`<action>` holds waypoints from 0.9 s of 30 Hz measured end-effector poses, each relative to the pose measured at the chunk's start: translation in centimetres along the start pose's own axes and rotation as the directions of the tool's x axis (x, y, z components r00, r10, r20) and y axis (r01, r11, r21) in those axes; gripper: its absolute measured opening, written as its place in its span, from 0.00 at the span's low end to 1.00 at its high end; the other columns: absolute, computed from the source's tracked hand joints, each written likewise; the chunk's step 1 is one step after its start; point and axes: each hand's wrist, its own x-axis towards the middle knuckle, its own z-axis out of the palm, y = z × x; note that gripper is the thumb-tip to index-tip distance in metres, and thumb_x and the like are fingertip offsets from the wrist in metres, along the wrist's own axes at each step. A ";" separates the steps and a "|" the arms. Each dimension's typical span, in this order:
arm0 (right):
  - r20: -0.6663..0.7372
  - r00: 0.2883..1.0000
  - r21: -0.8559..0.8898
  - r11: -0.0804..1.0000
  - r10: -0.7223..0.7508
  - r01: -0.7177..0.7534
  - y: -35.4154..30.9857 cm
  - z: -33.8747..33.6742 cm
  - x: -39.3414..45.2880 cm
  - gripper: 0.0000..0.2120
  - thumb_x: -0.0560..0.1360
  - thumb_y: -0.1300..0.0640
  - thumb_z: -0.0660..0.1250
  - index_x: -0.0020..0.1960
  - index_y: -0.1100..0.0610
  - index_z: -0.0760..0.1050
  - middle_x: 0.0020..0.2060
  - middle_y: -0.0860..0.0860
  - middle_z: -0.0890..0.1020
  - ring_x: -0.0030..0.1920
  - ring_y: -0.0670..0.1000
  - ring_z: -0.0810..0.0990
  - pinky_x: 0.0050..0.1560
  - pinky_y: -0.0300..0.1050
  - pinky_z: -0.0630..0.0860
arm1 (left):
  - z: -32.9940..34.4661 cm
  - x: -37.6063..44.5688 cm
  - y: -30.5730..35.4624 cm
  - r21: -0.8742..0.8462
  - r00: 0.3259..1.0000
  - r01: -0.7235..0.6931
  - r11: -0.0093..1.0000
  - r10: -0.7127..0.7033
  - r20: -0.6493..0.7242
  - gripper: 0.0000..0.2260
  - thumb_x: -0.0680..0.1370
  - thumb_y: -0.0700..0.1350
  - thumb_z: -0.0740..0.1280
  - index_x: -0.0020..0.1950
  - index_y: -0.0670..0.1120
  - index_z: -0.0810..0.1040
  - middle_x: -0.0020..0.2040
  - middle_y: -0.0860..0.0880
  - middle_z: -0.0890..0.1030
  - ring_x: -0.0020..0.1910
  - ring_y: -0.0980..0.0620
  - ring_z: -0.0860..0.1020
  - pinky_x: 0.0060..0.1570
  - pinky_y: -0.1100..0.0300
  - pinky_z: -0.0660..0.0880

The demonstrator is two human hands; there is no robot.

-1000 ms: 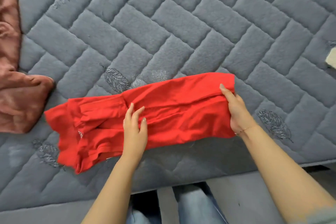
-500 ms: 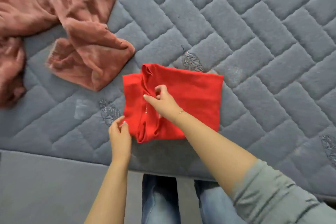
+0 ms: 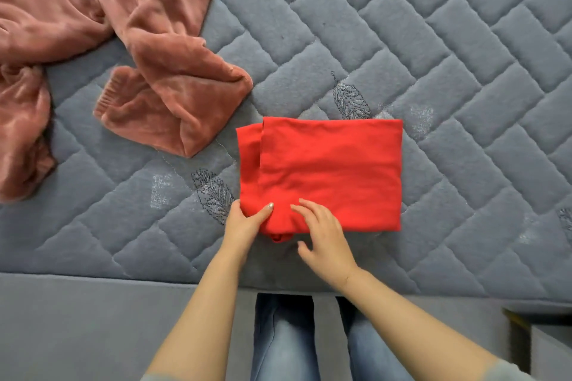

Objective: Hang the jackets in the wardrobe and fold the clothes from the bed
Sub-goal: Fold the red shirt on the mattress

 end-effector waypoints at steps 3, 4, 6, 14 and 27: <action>-0.111 0.994 -0.220 0.975 0.003 -0.027 -1.9 3.2 0.8 0.40 0.62 0.57 0.77 0.72 0.55 0.69 0.69 0.54 0.72 0.69 0.56 0.72 0.71 0.56 0.66 | -0.1 0.2 0.6 -0.071 0.999 -0.022 0.997 0.023 0.025 0.15 0.73 0.38 0.74 0.57 0.42 0.78 0.54 0.43 0.83 0.51 0.48 0.81 0.50 0.55 0.79; -0.173 0.984 -0.233 0.969 0.045 -0.085 -2.4 4.0 1.3 0.40 0.60 0.55 0.79 0.71 0.55 0.71 0.66 0.53 0.75 0.66 0.56 0.75 0.69 0.57 0.69 | -0.5 0.1 0.8 -0.116 0.998 -0.009 0.993 0.016 0.058 0.12 0.74 0.37 0.73 0.56 0.42 0.78 0.53 0.43 0.83 0.49 0.48 0.82 0.45 0.58 0.80; -0.302 0.947 -0.167 0.973 0.105 -0.162 -2.7 4.8 2.4 0.36 0.59 0.58 0.80 0.66 0.55 0.76 0.60 0.51 0.79 0.60 0.56 0.79 0.64 0.56 0.73 | -1.3 -0.1 0.9 -0.169 0.994 0.002 0.986 0.018 0.112 0.09 0.76 0.35 0.69 0.55 0.42 0.77 0.50 0.43 0.83 0.43 0.52 0.82 0.39 0.62 0.80; -0.324 0.731 0.853 0.519 0.601 -0.048 -2.1 1.1 2.4 0.15 0.73 0.74 0.67 0.50 0.55 0.80 0.42 0.45 0.84 0.44 0.42 0.81 0.49 0.41 0.74 | -4.7 0.3 2.4 -0.203 0.991 0.041 0.978 -0.013 0.136 0.17 0.81 0.33 0.56 0.66 0.46 0.71 0.60 0.47 0.81 0.56 0.52 0.80 0.50 0.61 0.74; 0.250 0.733 0.748 -0.607 0.632 0.268 8.4 -4.0 -2.6 0.17 0.80 0.55 0.62 0.69 0.55 0.73 0.62 0.55 0.80 0.63 0.53 0.78 0.67 0.53 0.71 | 17.1 1.4 13.5 0.495 0.562 -0.824 0.274 0.499 0.660 0.45 0.69 0.48 0.78 0.79 0.45 0.55 0.77 0.45 0.63 0.76 0.45 0.62 0.73 0.45 0.59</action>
